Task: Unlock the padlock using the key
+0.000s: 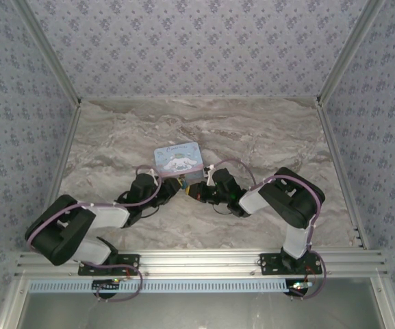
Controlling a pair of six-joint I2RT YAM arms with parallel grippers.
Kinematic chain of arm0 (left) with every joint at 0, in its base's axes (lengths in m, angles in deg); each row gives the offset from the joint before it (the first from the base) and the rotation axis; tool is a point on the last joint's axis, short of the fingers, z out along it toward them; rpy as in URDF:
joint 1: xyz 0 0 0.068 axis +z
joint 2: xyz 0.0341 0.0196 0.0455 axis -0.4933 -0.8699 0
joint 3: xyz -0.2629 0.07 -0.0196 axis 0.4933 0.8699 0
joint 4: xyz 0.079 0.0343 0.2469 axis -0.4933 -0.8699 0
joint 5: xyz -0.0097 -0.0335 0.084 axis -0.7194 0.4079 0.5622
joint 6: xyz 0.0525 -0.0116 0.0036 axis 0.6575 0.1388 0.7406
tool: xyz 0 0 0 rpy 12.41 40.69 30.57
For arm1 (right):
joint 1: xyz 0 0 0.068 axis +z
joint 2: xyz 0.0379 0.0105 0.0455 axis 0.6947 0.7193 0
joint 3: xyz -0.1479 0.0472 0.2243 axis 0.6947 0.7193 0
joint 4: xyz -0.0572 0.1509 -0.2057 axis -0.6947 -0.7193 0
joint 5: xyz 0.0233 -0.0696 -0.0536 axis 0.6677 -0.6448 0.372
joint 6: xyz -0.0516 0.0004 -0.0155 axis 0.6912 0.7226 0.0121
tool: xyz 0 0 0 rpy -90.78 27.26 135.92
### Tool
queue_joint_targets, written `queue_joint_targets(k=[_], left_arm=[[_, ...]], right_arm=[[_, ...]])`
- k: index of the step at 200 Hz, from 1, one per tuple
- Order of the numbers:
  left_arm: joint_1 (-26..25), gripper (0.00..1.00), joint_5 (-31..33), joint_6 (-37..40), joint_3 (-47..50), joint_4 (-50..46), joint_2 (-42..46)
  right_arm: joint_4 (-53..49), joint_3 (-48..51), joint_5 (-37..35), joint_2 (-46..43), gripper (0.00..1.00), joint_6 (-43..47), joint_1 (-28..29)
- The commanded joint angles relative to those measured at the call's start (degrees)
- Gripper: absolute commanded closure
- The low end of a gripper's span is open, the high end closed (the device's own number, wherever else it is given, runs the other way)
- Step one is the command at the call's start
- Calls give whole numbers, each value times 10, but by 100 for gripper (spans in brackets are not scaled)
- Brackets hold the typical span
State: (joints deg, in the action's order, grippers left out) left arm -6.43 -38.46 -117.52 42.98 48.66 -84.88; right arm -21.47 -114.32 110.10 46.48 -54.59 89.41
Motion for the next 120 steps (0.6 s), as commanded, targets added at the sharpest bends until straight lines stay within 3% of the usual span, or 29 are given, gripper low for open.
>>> queue_joint_targets(k=[1,120], left_arm=[[3,61,-7,-7,-18,50,-18],[0,67,-15,-41,-37,123,-117]], right_arm=[[-6,-14,4,-14,100,-15,-1],[-17,-24,11,-13,100,-18,-1]])
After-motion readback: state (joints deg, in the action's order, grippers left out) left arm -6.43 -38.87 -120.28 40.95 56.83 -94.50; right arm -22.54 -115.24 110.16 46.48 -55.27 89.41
